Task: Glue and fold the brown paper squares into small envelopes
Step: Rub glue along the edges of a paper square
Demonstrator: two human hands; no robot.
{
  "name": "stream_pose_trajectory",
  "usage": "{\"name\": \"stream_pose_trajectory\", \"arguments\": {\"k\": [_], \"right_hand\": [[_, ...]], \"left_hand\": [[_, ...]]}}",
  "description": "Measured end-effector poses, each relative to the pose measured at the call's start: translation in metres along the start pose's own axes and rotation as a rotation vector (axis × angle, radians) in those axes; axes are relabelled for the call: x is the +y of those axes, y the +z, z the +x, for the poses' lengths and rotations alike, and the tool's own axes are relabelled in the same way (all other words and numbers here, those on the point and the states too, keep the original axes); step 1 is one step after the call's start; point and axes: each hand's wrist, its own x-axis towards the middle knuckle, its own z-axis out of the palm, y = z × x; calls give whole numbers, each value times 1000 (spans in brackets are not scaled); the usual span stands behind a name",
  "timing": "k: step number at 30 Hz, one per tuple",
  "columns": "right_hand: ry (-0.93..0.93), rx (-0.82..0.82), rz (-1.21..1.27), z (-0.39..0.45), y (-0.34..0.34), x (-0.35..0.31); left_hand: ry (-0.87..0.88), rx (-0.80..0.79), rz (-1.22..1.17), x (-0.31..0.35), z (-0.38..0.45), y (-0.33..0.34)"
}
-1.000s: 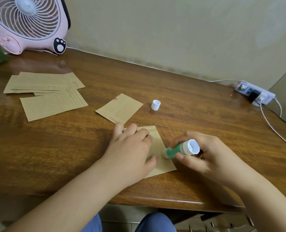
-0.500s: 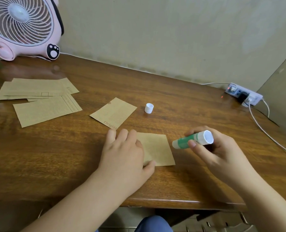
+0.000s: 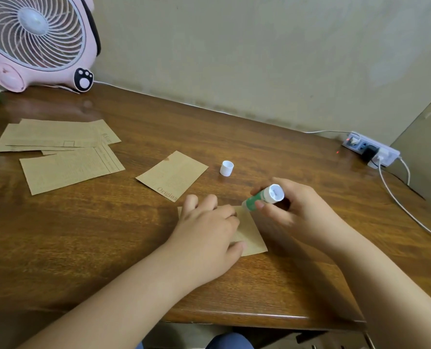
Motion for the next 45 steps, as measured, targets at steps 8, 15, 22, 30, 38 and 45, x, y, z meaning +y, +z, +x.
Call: {"name": "stream_pose_trajectory", "arguments": {"k": [8, 15, 22, 30, 38, 45], "right_hand": [[-148, -112, -65, -12, -5, 6], [-136, -53, -73, -3, -2, 6], [-162, -101, -68, -11, -5, 10], [-190, -130, -43, -31, -12, 6], [-185, -134, -6, -36, -6, 6], [-171, -78, -24, -36, -13, 2]], "left_hand": [[3, 57, -22, -1, -1, 4], [1, 62, -35, -1, -1, 4], [-26, 65, -40, 0, -2, 1], [-13, 44, -18, 1, -1, 4], [-24, 29, -14, 0, -2, 3], [-33, -1, -8, 1, -2, 1]]}}
